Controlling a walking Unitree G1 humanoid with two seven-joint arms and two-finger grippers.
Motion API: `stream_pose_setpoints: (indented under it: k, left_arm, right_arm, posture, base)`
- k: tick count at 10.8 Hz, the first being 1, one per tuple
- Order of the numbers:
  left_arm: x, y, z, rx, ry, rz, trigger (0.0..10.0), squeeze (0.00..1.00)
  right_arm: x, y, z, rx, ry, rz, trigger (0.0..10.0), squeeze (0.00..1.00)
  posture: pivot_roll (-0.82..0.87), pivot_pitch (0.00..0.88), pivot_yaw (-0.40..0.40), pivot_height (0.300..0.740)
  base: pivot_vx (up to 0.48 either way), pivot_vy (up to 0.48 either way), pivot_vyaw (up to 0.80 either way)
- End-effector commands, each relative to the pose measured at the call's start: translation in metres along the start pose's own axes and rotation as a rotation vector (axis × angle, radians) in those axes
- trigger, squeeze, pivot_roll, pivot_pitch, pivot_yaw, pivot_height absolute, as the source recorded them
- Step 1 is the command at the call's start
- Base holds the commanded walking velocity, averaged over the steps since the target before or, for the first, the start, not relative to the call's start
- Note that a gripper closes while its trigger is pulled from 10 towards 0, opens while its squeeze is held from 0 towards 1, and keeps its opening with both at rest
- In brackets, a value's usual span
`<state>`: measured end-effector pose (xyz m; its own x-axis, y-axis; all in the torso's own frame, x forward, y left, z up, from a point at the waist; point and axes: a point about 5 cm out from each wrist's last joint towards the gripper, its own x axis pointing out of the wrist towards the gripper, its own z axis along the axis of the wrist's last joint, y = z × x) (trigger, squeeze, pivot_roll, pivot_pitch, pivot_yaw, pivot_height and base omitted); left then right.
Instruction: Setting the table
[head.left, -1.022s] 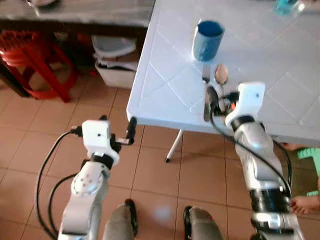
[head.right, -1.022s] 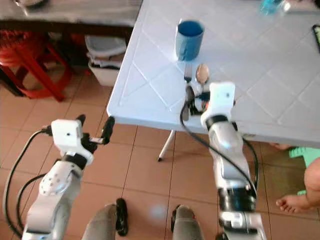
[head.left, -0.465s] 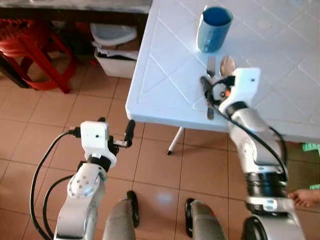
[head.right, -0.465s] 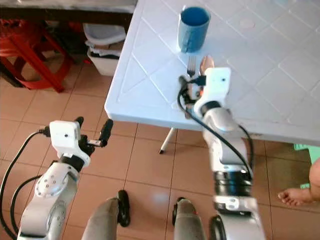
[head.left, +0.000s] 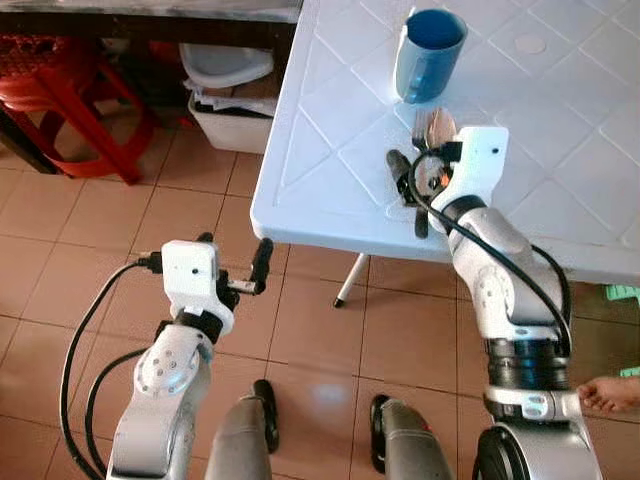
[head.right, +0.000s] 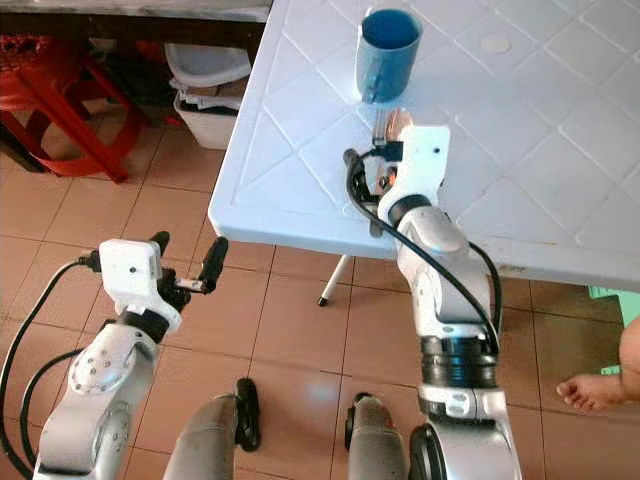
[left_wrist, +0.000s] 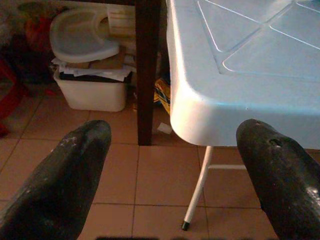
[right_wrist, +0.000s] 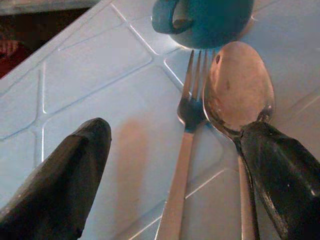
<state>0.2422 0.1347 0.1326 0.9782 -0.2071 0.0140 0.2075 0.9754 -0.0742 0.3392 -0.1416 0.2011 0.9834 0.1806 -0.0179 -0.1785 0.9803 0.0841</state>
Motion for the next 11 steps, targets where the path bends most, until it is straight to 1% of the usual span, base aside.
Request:
stream_pose_setpoints:
  k: [1,3,4,7,8,9,11]
  left_arm:
    - [-0.003,0.0,0.0,0.007,0.01,-0.001,10.0,0.0]
    - [-0.003,-0.001,0.0,0.004,0.011,-0.001,10.0,0.0]
    - [-0.002,-0.001,-0.001,0.002,0.012,-0.004,10.0,0.0]
    - [0.0,-0.002,0.0,0.0,0.008,-0.008,10.0,0.0]
    - [0.0,-0.002,-0.001,-0.001,0.008,-0.006,10.0,0.0]
    - [0.001,-0.002,-0.001,-0.003,0.009,-0.005,10.0,0.0]
    - [0.0,-0.002,-0.004,0.0,0.019,-0.008,10.0,0.0]
  right_arm:
    - [-0.006,0.001,-0.003,-0.012,0.03,-0.016,10.0,0.0]
    - [-0.018,-0.006,-0.01,-0.011,0.075,-0.099,10.0,0.0]
    - [-0.022,-0.006,-0.008,0.0,0.068,-0.114,10.0,0.0]
    - [-0.016,0.003,0.017,-0.013,-0.005,-0.097,10.0,0.0]
    - [-0.014,0.005,0.022,-0.013,-0.017,-0.09,10.0,0.0]
    - [-0.009,0.006,0.024,-0.016,-0.025,-0.084,10.0,0.0]
    - [-0.001,0.005,0.017,0.0,-0.002,-0.078,10.0,0.0]
  posture:
    - [0.0,0.338,0.063,0.74]
    - [-0.01,0.338,0.064,0.74]
    - [-0.01,0.338,0.066,0.74]
    - [-0.01,0.333,0.065,0.74]
    - [-0.01,0.332,0.062,0.74]
    - [-0.01,0.332,0.063,0.74]
    - [-0.01,0.332,0.062,0.74]
  base:
    - [0.0,0.0,0.0]
    - [0.0,0.0,0.0]
    - [0.0,0.0,0.0]
    - [0.0,0.0,0.0]
    - [0.0,0.0,0.0]
    - [0.0,0.0,0.0]
    - [0.0,0.0,0.0]
